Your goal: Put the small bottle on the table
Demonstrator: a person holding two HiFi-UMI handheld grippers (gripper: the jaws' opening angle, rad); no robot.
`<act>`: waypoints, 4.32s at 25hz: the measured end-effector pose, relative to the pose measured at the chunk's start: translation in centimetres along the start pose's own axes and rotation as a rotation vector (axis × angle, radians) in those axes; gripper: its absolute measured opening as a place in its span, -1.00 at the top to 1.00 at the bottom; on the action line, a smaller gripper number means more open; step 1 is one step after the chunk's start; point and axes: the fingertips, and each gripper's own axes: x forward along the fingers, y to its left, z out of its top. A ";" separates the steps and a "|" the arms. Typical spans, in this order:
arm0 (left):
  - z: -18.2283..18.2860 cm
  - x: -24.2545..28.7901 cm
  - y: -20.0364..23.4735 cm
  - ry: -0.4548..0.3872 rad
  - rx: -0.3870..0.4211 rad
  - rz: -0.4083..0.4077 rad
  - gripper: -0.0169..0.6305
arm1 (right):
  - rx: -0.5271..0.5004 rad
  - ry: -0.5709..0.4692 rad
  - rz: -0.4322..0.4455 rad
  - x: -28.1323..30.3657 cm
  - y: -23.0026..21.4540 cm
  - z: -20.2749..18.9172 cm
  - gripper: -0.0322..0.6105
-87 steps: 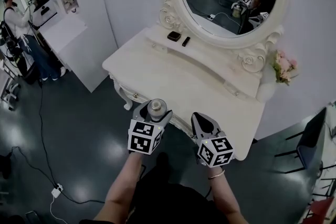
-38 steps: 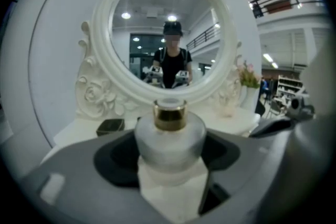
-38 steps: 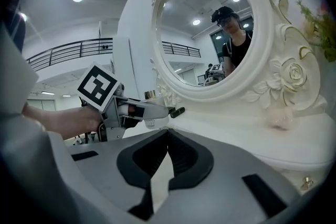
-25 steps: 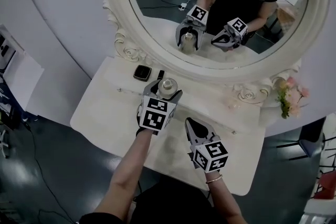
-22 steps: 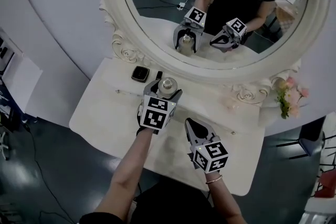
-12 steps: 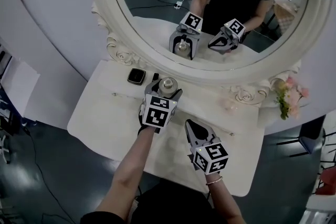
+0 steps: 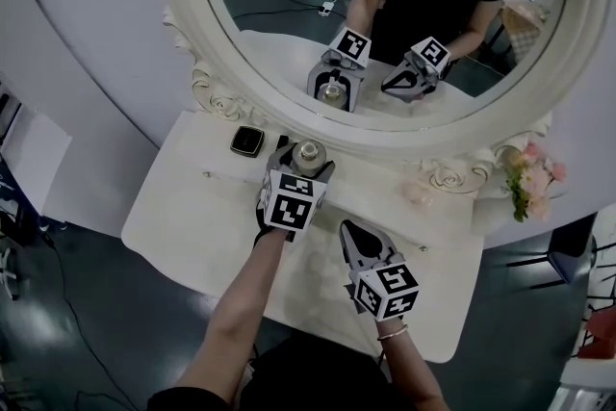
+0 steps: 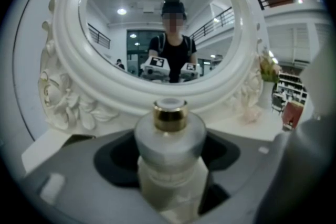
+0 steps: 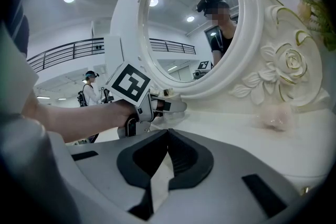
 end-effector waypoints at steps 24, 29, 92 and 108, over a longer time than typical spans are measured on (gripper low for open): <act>0.3 0.1 0.3 -0.053 -0.013 0.048 -0.16 | -0.005 -0.007 0.010 -0.4 0.2 0.1 0.89; 0.4 -1.1 0.1 -0.072 -0.023 0.058 -0.16 | -0.010 -0.015 0.011 -0.6 0.4 0.2 0.89; -10.6 -26.9 -0.6 -0.156 -0.174 0.232 0.93 | -0.103 -0.085 0.060 -5.0 10.4 0.0 0.89; -11.3 -26.9 0.3 -0.146 -0.179 0.238 0.93 | -0.126 -0.081 0.058 -4.3 10.5 0.3 0.89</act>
